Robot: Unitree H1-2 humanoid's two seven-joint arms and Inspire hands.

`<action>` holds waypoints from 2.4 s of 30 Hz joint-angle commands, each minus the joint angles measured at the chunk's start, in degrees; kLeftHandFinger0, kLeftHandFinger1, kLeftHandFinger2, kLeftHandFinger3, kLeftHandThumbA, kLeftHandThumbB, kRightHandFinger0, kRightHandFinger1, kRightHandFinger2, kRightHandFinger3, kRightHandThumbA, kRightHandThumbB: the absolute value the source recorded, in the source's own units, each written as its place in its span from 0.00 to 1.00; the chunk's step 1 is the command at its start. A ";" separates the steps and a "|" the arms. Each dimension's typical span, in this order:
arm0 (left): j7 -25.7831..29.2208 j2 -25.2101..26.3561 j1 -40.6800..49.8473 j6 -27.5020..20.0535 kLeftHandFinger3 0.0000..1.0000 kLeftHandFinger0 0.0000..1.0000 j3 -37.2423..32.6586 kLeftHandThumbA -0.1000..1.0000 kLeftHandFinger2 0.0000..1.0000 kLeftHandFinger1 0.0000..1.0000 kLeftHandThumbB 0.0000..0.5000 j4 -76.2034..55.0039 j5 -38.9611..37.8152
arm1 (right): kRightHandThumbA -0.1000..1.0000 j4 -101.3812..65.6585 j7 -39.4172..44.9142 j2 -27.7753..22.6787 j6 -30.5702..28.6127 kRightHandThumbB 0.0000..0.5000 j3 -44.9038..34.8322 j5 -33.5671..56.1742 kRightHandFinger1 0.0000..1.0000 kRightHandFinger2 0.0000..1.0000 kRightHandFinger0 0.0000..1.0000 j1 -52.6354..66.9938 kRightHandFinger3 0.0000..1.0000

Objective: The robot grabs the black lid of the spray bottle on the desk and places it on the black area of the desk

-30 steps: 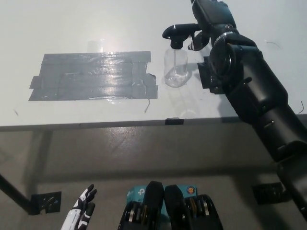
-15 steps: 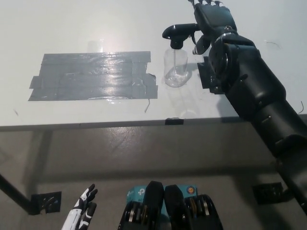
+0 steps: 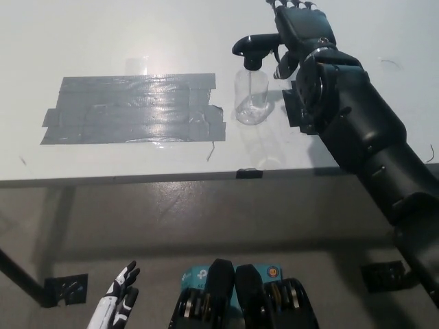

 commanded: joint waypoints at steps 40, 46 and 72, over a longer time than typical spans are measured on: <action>-0.65 2.12 -1.58 2.05 1.00 1.00 -0.69 1.00 1.00 1.00 0.44 -3.55 0.93 | 0.96 8.21 -9.97 2.68 -1.65 0.71 3.90 1.52 1.00 1.00 1.00 -7.78 1.00; -0.56 1.87 -1.96 2.20 1.00 1.00 -0.78 1.00 1.00 1.00 0.44 -3.59 0.98 | 0.94 10.65 -16.23 2.83 -4.32 0.70 5.78 0.17 1.00 1.00 1.00 -8.45 1.00; -0.98 2.19 -2.16 3.11 1.00 1.00 -1.54 1.00 1.00 1.00 0.47 -4.02 1.97 | 0.65 21.61 -35.02 1.95 -17.73 0.21 9.58 2.29 0.00 0.07 0.02 -7.64 0.37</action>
